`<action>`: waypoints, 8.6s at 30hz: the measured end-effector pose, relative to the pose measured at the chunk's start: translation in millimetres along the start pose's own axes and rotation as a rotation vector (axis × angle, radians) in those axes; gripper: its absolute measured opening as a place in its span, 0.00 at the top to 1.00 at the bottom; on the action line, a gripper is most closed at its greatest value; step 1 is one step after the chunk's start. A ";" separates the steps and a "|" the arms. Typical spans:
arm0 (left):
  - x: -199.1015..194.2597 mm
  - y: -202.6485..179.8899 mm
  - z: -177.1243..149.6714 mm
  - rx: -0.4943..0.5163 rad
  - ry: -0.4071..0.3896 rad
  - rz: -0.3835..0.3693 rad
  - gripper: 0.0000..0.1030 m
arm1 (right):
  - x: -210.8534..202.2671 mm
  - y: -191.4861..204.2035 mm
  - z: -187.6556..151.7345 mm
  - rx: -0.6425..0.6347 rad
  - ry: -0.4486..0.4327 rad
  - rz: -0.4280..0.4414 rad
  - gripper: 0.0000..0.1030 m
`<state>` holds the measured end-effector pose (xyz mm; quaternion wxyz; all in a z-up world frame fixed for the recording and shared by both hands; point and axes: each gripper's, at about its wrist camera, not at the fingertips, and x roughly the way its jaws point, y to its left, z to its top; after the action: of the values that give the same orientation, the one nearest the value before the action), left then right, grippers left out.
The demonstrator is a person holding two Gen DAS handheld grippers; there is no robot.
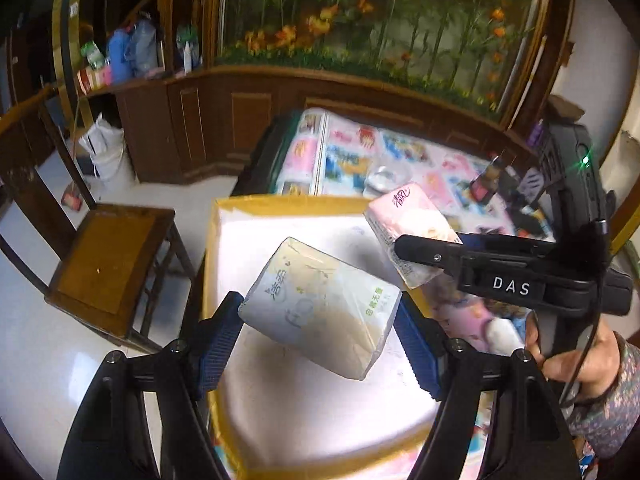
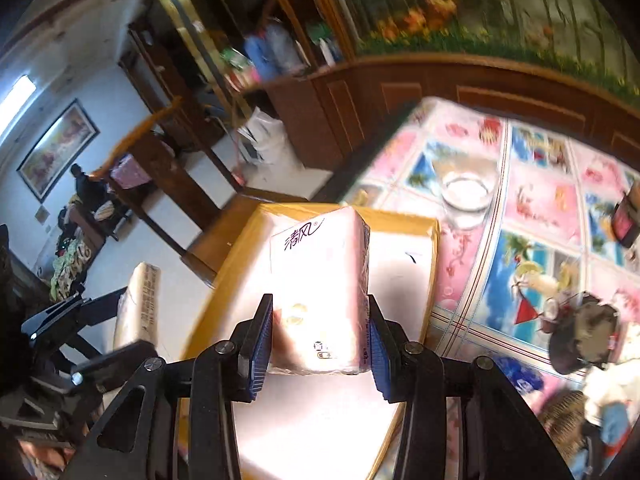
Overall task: Organize soft objects
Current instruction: 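Lower both packs into the tray and open both tools, then withdraw both tools from the tray back toward the pile, then move the left tool toward the blue Vinda tissue bag, then grasp the blue Vinda tissue bag with the left tool and lift, then hold the blue bag in the left tool while the right tool reaches the white wipes pack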
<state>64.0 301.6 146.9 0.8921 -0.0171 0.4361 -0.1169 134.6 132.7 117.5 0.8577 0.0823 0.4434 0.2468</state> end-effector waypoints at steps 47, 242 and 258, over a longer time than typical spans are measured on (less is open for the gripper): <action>17.2 -206.5 -142.0 0.211 -0.126 -0.076 0.14 | -205.0 -189.7 -159.0 0.046 -0.591 -0.195 0.01; 49.9 -131.5 -99.2 0.289 -0.128 -0.180 0.66 | -241.5 -306.3 -211.0 0.460 -0.482 -0.149 0.01; -3.7 -198.7 -108.1 0.354 -0.244 -0.318 0.60 | -218.3 -330.3 -212.4 0.553 -0.348 -0.202 0.02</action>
<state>-61.2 117.1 109.2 0.8976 0.0570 0.2898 -0.3273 -25.7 -277.7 29.6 0.8858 0.3082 0.3466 0.0132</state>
